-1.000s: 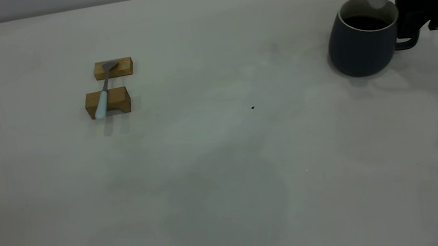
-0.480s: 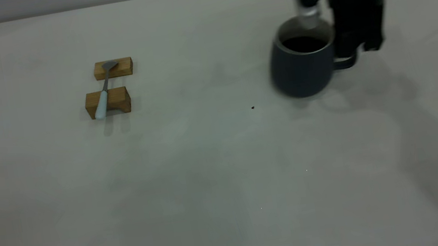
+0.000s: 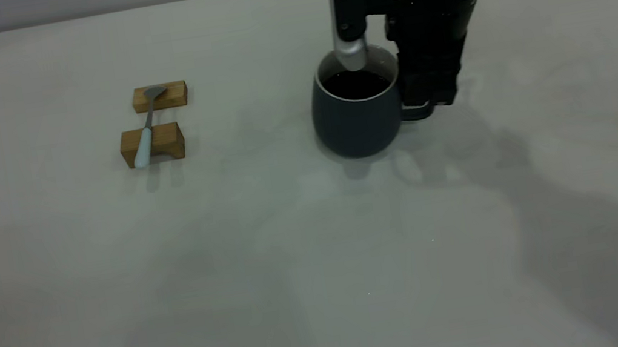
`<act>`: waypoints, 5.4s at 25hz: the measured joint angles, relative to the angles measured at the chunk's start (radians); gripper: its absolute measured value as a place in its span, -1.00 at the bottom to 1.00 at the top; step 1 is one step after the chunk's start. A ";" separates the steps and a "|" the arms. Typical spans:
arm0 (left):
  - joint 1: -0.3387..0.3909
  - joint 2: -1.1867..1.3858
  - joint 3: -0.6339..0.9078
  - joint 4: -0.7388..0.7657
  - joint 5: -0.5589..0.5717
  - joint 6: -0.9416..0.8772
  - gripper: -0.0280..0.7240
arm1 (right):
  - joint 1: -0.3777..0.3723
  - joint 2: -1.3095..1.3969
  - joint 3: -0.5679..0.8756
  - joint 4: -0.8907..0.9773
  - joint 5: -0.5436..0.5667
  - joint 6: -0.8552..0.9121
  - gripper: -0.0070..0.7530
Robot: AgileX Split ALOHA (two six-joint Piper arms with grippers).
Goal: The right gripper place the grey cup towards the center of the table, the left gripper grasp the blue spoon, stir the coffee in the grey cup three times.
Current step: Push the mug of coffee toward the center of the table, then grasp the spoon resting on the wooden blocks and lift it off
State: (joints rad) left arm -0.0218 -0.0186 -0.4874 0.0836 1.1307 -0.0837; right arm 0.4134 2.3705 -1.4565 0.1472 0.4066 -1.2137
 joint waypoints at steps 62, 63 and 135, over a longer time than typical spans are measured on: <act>0.000 0.000 0.000 0.000 0.000 0.000 -0.11 | -0.313 -2.247 0.967 -0.074 0.720 1.064 0.74; 0.000 0.000 0.000 0.000 0.000 0.000 -0.11 | -0.319 -2.266 0.978 -0.081 0.720 1.086 0.73; -0.175 1.978 -0.708 -0.150 -0.542 -0.013 0.74 | -0.332 -2.350 0.987 -0.120 0.722 1.167 -0.36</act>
State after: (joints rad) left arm -0.1965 1.9593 -1.1951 -0.0659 0.5891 -0.0967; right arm 0.0810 0.0206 -0.4692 0.0271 1.1287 -0.0467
